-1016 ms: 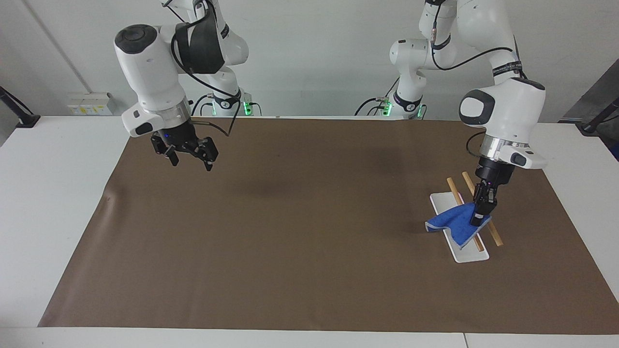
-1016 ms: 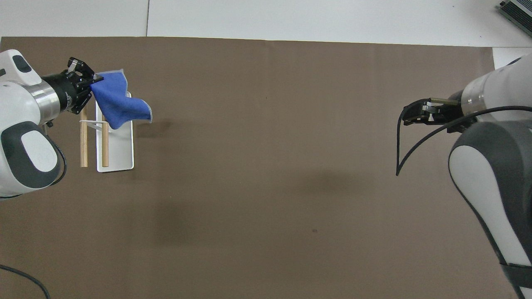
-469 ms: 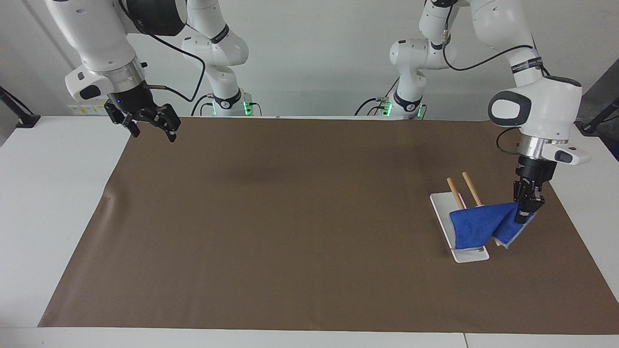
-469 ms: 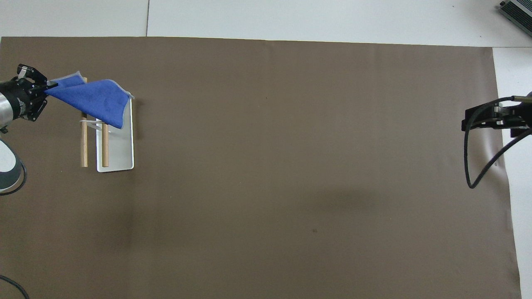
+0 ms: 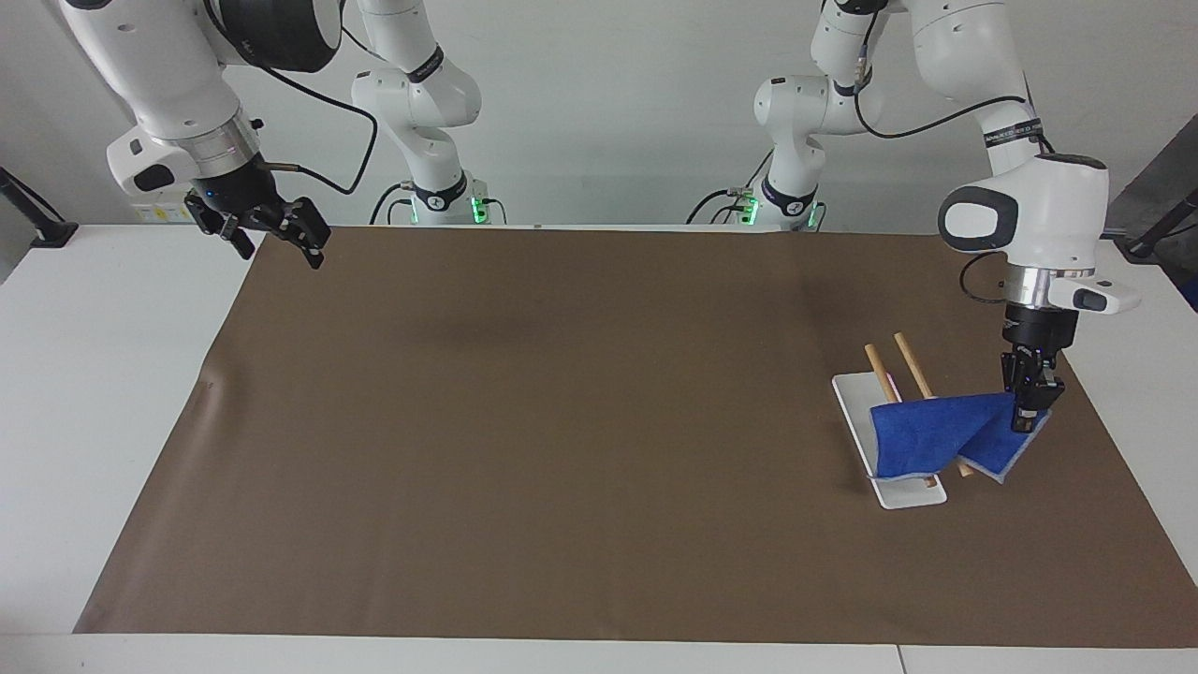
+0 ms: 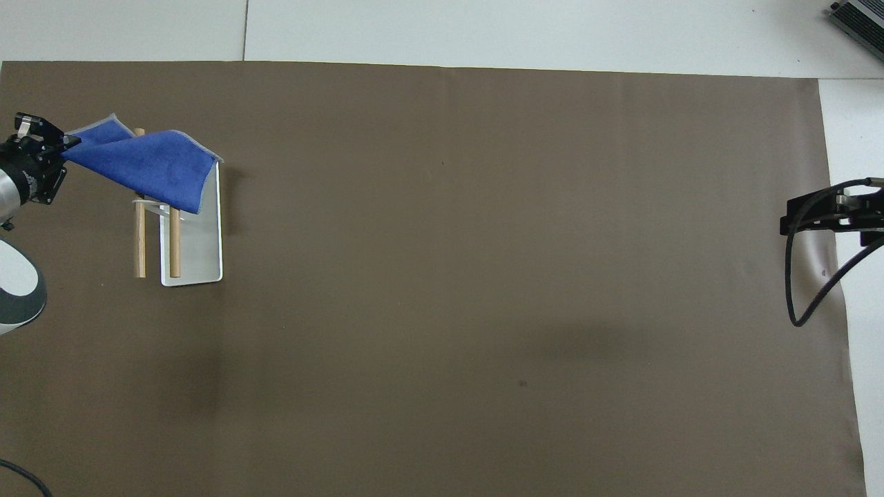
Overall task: Right arm passes towel to left arm to hang
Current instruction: 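Lower the towel onto the wooden sticks with the left gripper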
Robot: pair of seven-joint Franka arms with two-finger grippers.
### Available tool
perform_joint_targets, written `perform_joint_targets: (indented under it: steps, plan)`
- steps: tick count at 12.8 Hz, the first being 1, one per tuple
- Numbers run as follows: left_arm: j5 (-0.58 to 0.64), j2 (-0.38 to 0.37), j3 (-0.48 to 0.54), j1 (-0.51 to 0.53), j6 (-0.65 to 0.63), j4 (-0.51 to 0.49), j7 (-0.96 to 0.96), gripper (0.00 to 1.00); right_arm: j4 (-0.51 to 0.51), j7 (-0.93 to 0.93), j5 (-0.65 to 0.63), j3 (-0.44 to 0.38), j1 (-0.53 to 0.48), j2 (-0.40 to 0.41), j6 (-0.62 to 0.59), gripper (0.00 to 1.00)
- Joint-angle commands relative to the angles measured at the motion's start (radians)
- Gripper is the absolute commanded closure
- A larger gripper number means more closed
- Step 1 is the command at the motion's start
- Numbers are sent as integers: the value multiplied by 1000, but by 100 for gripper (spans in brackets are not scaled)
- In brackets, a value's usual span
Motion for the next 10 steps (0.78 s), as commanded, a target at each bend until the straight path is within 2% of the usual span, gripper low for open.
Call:
perform_joint_targets:
  steps: [1, 4, 10]
  plan:
    - [-8, -11, 3, -6, 34, -20, 13, 100, -43, -6, -3, -9, 8, -33, 20, 0]
    - [-6, -21, 15, -4, 33, -55, 14, 100, -38, -19, -3, -11, 7, -30, 23, 0]
    - [-6, -94, 32, -9, 37, -221, 14, 100, -38, -60, -12, -32, 10, -30, 23, 0]
